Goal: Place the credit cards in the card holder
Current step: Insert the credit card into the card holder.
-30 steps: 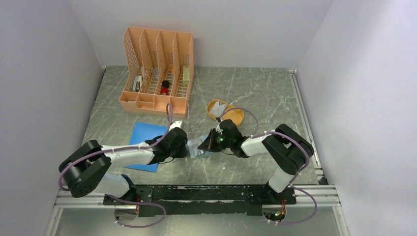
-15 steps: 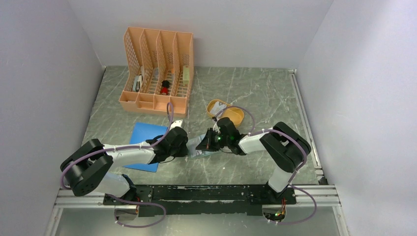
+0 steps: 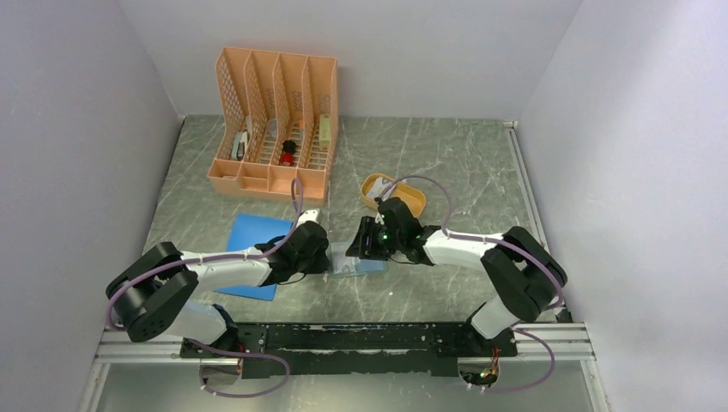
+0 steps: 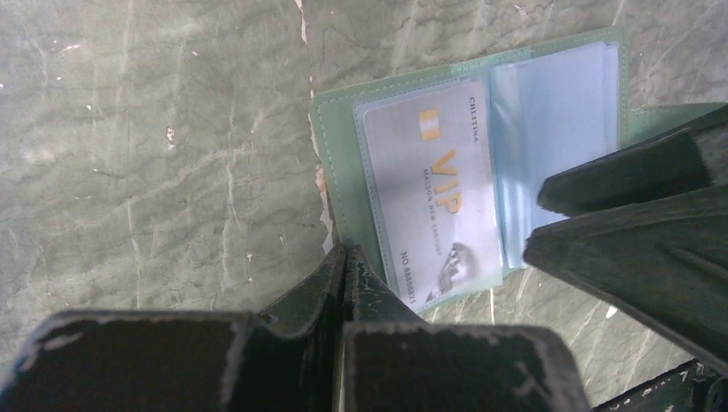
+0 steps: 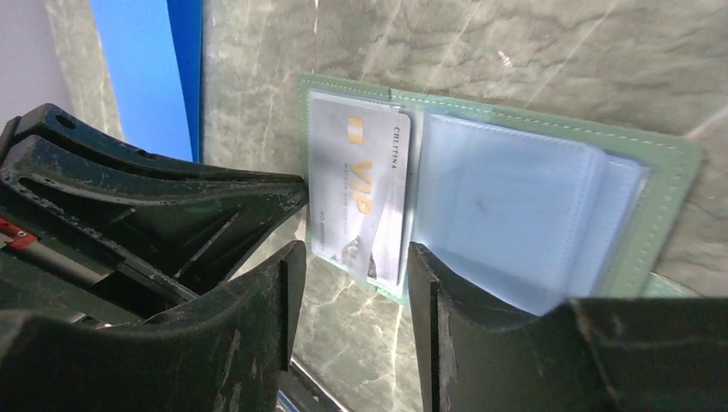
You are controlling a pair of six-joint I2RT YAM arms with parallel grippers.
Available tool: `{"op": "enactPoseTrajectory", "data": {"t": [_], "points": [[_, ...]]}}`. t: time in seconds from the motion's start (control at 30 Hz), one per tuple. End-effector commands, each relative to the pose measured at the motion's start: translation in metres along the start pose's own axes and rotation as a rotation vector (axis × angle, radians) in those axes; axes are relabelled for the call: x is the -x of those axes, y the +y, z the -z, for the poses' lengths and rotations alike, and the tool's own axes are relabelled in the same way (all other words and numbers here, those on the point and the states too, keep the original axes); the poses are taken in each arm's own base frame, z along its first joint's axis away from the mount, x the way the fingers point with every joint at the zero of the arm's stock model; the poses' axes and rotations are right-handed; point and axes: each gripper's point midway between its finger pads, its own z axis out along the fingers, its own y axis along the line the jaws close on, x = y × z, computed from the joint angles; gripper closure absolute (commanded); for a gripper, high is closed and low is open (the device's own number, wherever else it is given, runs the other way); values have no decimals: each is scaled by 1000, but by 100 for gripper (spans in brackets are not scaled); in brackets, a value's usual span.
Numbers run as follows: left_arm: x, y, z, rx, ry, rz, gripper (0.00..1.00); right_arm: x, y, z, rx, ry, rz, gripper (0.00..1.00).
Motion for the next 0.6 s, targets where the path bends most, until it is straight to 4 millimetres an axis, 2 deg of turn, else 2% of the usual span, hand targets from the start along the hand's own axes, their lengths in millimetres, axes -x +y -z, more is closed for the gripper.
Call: {"op": "enactPoseTrajectory", "data": {"t": [0.0, 0.17, 0.3, 0.43, 0.57], "points": [[-17, 20, 3, 69, 60, -25, 95, 18, -5, 16, -87, -61, 46, 49], [-2, 8, 17, 29, 21, -17, 95, 31, -8, 32, -148, -118, 85, 60], [19, -22, 32, -106, -34, -12, 95, 38, -13, 48, -176, -184, 131, 62], [31, -64, 43, -320, -72, -12, 92, 28, -20, 55, -161, -182, 119, 62], [22, -80, 30, -369, -9, -16, 89, 13, -30, 54, -142, -168, 67, 60]]}}
